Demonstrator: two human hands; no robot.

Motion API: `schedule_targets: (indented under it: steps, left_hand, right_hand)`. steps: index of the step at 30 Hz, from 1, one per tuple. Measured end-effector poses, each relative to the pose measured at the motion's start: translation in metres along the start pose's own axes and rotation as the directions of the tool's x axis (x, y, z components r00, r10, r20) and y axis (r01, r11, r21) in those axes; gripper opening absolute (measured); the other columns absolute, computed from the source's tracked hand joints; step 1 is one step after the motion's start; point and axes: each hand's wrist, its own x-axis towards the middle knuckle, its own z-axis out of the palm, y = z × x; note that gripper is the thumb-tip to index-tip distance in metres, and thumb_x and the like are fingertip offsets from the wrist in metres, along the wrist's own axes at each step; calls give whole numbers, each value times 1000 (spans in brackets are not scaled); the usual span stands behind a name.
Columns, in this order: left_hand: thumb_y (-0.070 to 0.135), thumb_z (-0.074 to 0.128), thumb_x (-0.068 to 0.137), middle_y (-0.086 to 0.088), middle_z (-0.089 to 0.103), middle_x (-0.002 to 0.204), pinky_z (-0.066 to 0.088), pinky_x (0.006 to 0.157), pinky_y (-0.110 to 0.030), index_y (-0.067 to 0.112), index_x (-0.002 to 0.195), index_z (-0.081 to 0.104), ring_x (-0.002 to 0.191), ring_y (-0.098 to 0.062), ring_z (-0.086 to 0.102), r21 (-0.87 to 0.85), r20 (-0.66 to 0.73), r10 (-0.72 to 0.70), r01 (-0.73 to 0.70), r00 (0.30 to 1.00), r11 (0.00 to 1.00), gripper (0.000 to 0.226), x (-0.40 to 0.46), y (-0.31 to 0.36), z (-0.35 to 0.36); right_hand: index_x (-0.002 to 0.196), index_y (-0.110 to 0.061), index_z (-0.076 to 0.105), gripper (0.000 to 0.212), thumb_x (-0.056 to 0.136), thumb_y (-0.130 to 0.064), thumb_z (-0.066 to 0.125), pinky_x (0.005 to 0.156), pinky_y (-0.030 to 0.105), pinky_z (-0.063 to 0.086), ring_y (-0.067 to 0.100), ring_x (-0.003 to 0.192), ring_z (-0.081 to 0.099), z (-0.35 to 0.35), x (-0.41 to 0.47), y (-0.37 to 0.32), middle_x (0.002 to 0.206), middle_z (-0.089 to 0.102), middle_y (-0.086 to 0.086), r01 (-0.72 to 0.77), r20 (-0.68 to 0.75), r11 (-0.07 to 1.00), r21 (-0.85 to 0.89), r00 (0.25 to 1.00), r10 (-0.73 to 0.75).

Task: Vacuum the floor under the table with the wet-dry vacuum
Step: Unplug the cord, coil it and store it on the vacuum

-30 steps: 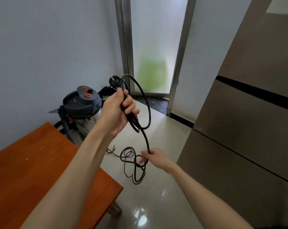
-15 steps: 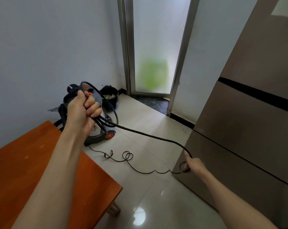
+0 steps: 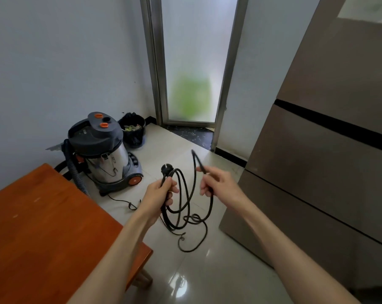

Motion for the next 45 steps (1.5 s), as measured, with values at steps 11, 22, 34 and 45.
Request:
schedule_targets:
  steps: [11,22,34,45]
  left_hand:
    - [23,32,103,-1,42,62,32,46,-18,11,89,47,51,-9,37,-170,-86,146,-159,985,973,24,5,29,-5]
    - [15,31,103,-9,56,75,34,45,-17,11,89,42,55,-11,39,-211,-131,73,-100,989,972,19,24,21,-50]
    - [21,31,103,-6,53,79,46,59,-24,11,90,45,68,-13,52,-139,-232,30,-63,972,988,22,90,29,-80]
    - [15,39,101,-4,56,82,32,53,-21,5,97,59,62,-10,38,-222,-285,-137,73,949,972,23,182,48,-15]
  right_hand:
    - [103,-15,56,16,101,-20,41,43,20,43,10,39,54,9,-7,27,54,57,6,-129,-48,927,-353,992,120]
    - [128,-18,49,38,99,-3,30,44,15,38,7,42,49,51,39,4,68,58,4,-95,39,948,-303,993,112]
    - [85,-20,60,19,96,-22,44,63,27,43,18,61,55,88,115,9,55,51,-9,-56,17,811,-582,997,82]
    - [76,-14,58,14,89,-9,59,57,22,43,10,60,52,38,218,-1,68,57,0,-102,138,981,-163,983,125]
